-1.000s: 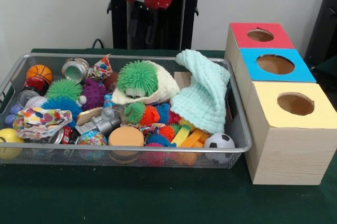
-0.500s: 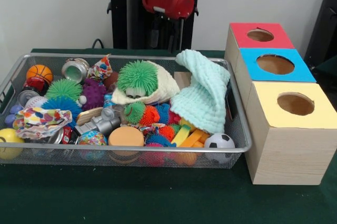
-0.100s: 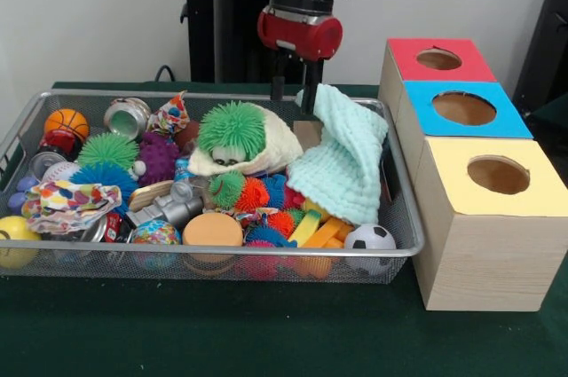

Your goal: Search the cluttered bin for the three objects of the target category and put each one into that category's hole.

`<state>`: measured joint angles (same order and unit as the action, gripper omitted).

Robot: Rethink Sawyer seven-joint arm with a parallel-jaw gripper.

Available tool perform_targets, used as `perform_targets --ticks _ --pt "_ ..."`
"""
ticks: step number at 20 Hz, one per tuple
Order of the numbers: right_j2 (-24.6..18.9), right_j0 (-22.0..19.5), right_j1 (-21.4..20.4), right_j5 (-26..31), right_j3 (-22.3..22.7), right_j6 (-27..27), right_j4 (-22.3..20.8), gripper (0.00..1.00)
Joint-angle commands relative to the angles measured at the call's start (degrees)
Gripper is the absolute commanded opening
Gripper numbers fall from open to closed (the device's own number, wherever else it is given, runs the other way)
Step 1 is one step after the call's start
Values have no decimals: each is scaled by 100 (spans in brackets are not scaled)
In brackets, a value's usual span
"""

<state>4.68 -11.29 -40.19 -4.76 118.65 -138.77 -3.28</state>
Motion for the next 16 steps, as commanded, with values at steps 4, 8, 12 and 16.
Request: perform_targets --ticks 4,8,12,16 --pt "-528 199 472 -405 -467 -1145 801 100" --pt "-688 163 570 -507 -416 -1154 868 100" --pt "-907 62 621 -566 -320 -1181 884 100" --pt "-1098 30 721 -665 -331 -1242 952 100"
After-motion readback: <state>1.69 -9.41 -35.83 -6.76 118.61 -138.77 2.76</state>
